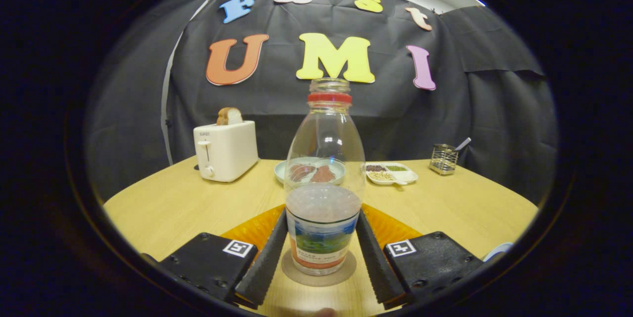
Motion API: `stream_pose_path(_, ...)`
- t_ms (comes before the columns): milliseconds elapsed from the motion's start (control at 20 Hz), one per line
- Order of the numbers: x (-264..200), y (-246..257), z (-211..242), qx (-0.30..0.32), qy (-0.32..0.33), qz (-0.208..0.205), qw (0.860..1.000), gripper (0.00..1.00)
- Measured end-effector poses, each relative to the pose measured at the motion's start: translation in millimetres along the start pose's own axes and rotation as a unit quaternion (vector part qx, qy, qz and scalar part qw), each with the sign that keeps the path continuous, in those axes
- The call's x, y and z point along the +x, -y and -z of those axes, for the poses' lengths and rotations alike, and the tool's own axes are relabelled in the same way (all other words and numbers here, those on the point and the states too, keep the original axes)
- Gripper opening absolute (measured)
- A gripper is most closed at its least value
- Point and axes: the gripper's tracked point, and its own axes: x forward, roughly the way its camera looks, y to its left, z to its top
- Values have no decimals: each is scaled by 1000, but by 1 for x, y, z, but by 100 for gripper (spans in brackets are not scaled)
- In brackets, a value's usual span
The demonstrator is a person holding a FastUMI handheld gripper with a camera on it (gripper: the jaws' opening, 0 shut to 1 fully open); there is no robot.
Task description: Take the bottle from table, then pour the juice into the cup, finally place the bottle on the coaster
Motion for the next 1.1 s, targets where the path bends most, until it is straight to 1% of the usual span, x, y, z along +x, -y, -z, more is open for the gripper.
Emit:
stream_pose_path(50,0,0,2,1,-2,0,1000,87)
stream_pose_path(150,0,-1,1,7,-3,-5,1000,100)
stream_pose_path(400,-14,-4,-8,8,3,-8,1000,100)
stream_pose_path(650,-42,-6,-31,2,16,-4,1000,100)
stream_pose_path(800,-69,-9,-47,3,26,-2,1000,100)
stream_pose_path(900,-90,-17,-60,7,32,-11,999,100)
stream_pose_path(1000,-115,-18,-77,2,41,-8,999,100)
stream_pose_path(1100,-141,-21,-99,1,51,-14,999,100)
